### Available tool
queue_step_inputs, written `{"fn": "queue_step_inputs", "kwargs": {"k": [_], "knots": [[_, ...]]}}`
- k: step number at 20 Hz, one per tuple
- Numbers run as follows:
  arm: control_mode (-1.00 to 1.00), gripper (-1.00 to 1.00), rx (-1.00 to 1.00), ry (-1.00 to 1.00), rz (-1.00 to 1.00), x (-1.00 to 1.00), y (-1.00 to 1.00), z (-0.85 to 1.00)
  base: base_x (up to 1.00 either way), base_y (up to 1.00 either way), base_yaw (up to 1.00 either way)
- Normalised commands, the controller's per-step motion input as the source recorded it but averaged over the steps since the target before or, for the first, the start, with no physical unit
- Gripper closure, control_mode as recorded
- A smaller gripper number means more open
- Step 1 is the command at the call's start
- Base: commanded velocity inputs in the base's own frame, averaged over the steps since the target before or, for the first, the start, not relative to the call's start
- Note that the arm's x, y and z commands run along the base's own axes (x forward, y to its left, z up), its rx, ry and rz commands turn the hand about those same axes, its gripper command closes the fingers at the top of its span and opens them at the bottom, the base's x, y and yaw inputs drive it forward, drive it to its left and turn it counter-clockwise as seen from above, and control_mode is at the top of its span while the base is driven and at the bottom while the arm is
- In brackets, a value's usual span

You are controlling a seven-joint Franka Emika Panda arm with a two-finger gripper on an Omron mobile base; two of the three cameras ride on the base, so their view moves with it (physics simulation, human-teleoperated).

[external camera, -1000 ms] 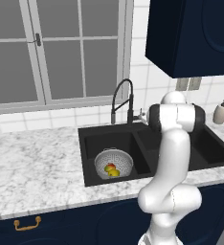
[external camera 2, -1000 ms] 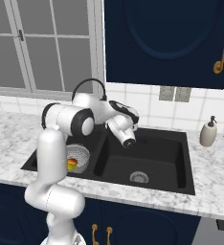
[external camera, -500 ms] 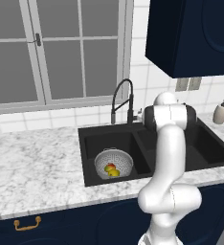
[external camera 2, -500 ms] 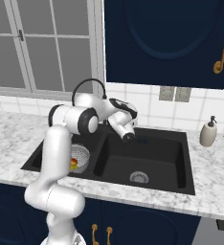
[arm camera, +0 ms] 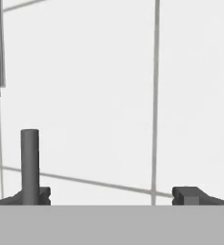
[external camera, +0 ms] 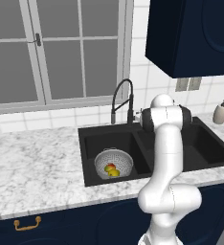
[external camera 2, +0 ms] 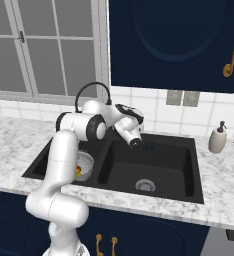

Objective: Put the colander in the sink, put the pear, mango in the colander, and turn on the sink faucet and pour water over the colander.

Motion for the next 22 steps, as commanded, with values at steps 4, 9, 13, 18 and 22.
{"fn": "queue_step_inputs", "kwargs": {"k": [4,9,13,18,22], "knots": [[-1.0,-1.0,0.0,0.0,0.0,0.42,0.0,-0.08,0.0,0.0,0.0],[-1.0,-1.0,0.0,0.0,-0.02,0.25,0.07,-0.05,0.0,0.0,0.0],[-1.0,-1.0,0.0,-0.01,-0.04,0.25,0.02,-0.01,0.0,0.0,0.0],[-1.0,1.0,0.0,-0.01,-0.1,0.23,-0.13,-0.05,0.0,0.0,0.0],[-1.0,1.0,0.0,0.0,-0.11,0.1,-0.54,-0.08,0.0,0.0,0.0]]}}
